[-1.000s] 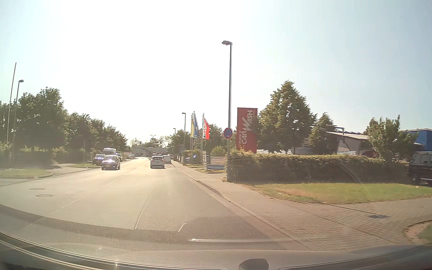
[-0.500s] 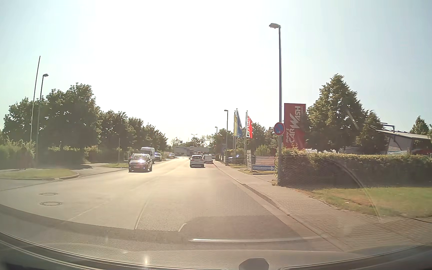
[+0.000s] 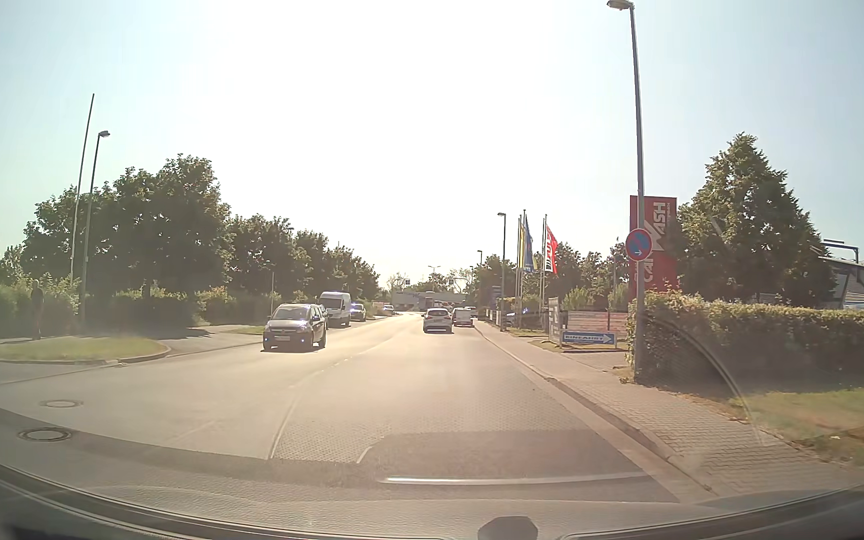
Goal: Follow the waypoints while adhering to traffic rules and regulations
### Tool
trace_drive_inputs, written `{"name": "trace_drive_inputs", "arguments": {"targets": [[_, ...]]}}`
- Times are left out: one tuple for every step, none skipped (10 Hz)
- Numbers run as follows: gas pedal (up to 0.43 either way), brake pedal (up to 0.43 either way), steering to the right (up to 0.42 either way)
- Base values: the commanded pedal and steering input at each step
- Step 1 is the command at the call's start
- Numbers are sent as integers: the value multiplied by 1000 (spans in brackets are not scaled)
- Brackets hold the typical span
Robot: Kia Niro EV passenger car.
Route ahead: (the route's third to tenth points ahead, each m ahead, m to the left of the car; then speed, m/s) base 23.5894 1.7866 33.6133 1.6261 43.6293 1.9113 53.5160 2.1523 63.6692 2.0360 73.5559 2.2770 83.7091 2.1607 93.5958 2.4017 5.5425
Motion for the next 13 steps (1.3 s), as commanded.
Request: {"name": "trace_drive_inputs", "arguments": {"targets": [[197, 18, -49], [197, 18, -35], [197, 18, -26], [197, 18, -20], [189, 18, -15], [169, 18, -14], [157, 18, -14], [130, 18, -10], [130, 18, -10], [98, 18, -10], [98, 18, -10], [87, 18, -10], [87, 18, -10]]}}
